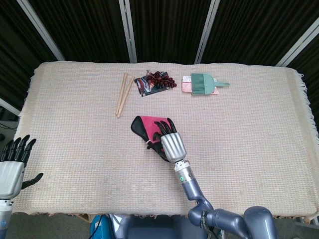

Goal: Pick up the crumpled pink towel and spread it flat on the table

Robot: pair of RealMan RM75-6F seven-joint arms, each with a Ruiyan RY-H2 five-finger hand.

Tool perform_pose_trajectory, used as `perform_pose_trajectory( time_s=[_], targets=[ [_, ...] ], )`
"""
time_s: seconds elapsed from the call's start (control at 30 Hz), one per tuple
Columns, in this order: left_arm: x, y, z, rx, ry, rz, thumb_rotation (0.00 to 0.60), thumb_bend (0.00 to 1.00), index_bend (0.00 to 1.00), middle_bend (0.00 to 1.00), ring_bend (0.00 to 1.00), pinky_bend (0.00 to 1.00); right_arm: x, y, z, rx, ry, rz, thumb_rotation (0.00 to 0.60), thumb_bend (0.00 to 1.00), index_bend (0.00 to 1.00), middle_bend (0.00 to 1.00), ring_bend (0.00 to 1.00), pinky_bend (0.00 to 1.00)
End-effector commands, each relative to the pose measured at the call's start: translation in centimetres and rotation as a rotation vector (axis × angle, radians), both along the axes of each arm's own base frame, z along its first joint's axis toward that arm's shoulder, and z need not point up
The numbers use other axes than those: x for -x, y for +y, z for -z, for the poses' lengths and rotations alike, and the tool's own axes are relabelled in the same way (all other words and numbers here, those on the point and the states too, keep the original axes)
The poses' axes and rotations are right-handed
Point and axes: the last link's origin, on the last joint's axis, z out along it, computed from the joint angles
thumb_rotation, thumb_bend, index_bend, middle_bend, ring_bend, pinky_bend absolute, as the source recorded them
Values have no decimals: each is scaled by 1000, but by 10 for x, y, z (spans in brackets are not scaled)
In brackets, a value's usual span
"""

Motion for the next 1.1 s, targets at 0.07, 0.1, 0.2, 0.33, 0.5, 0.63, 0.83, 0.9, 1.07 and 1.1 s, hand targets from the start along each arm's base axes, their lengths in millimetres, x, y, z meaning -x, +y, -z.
perform_pose_trajectory(
  time_s=[0.07, 0.1, 0.2, 0.33, 0.5, 0.63, 0.83, 0.9, 1.07, 1.1],
  targets=[
    [1, 0, 0, 2, -1, -4, 600, 0, 0, 0, 0, 4, 0, 0, 0, -2, -3, 0, 600, 548, 539, 182, 138, 15],
    [1, 0, 1, 2, -1, -5, 600, 0, 0, 0, 0, 3, 0, 0, 0, -1, -2, -1, 600, 554, 539, 182, 138, 16],
    [1, 0, 1, 3, -2, -3, 600, 0, 0, 0, 0, 3, 1, 0, -1, 0, 4, -6, 600, 561, 539, 182, 138, 16],
    [1, 0, 0, 2, -4, -4, 600, 0, 0, 0, 0, 3, 3, 0, -5, 2, 4, -9, 600, 562, 539, 182, 138, 16],
    [2, 0, -1, -1, -5, -9, 600, 0, 0, 0, 0, 3, 3, -5, -21, 31, 3, -19, 600, 561, 539, 182, 138, 16],
    [3, 0, -2, -5, -8, -18, 600, 0, 0, 0, 0, 3, 1, -9, -39, 66, 6, -35, 600, 561, 539, 183, 138, 16],
    [7, 0, -1, 0, -8, -36, 600, 0, 0, 0, 0, 4, -7, -20, -69, 113, 5, -51, 600, 562, 539, 182, 138, 16],
    [8, 1, 0, 0, -10, -42, 600, 0, 0, 0, 0, 4, -12, -24, -80, 128, -4, -53, 600, 561, 539, 182, 138, 16],
    [7, 6, 0, -5, -38, -59, 600, 0, 0, 0, 0, 4, -27, -40, -110, 176, -5, -60, 600, 561, 539, 182, 138, 16],
    [7, 7, 0, -6, -41, -63, 600, 0, 0, 0, 0, 4, -31, -43, -115, 185, -3, -61, 600, 561, 539, 182, 138, 16]
  ],
)
